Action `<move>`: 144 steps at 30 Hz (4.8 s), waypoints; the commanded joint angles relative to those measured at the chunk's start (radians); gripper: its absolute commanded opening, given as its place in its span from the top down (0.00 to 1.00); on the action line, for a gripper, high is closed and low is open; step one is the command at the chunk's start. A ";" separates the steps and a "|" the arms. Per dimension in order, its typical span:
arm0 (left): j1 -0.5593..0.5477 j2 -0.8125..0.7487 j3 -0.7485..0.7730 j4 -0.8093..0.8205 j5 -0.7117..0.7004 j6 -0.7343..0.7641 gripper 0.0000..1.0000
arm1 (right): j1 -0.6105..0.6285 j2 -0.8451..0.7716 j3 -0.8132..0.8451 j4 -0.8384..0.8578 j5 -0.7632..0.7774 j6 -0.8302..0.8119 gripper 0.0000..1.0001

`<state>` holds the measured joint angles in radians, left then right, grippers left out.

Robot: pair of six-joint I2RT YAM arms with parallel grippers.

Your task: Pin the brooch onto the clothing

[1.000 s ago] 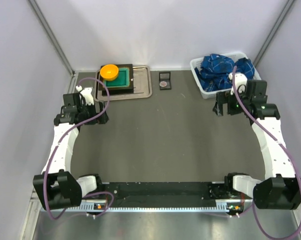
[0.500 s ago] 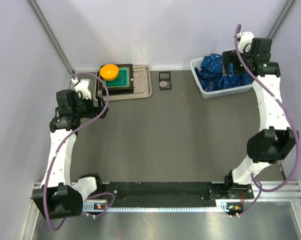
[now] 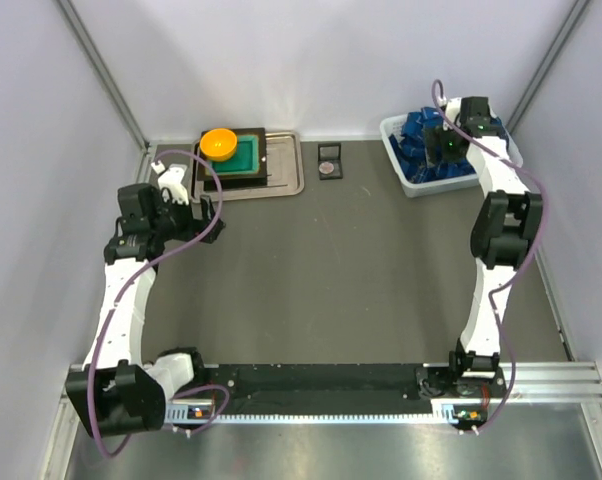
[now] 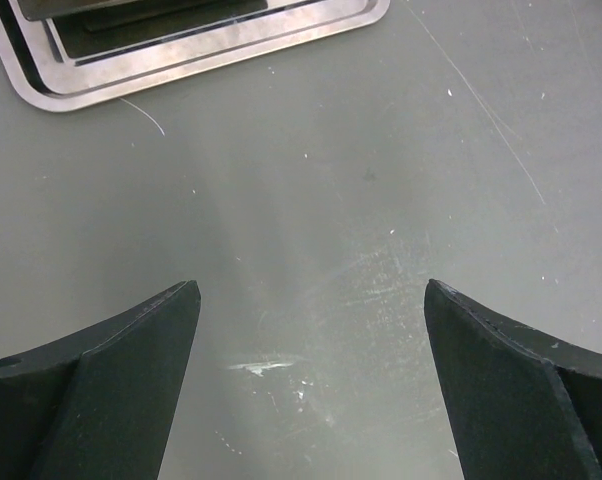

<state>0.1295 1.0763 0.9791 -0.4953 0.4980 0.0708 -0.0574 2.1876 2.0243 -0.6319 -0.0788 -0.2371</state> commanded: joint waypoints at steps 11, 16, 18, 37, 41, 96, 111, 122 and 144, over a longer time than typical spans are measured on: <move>-0.002 0.068 0.000 0.034 0.043 0.031 0.02 | -0.004 0.120 0.103 0.118 0.076 -0.045 0.70; -0.002 0.077 0.041 0.029 0.022 0.008 0.02 | -0.005 -0.080 0.088 0.118 0.022 -0.042 1.00; -0.002 0.086 0.056 0.021 0.002 -0.011 0.02 | -0.004 -0.197 0.088 0.116 -0.004 -0.028 1.00; -0.002 0.004 0.161 -0.012 -0.035 -0.097 0.02 | 0.157 -0.775 0.254 0.092 -0.441 0.229 1.00; -0.001 -0.025 0.159 -0.031 -0.009 -0.092 0.01 | 0.229 -0.864 0.114 0.093 -0.452 0.320 1.00; -0.881 0.970 0.799 -0.475 -0.118 0.402 0.79 | 0.068 -0.937 -0.858 -0.180 -0.599 0.127 0.01; -0.760 -0.005 0.210 -0.690 -0.102 1.083 1.00 | 0.077 -0.818 -0.785 -0.183 -0.696 0.068 0.02; -0.760 -0.156 -0.244 -0.675 -0.299 1.039 0.67 | 0.247 -0.712 -0.766 -0.166 -0.733 0.078 0.02; -0.157 0.280 0.236 -0.583 0.217 0.655 0.01 | 0.656 -0.350 -0.687 0.129 -0.734 0.229 0.03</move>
<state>-0.0647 1.2762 1.2011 -1.1255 0.6201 0.7799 0.5671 1.8290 1.3426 -0.5941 -0.7807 -0.0231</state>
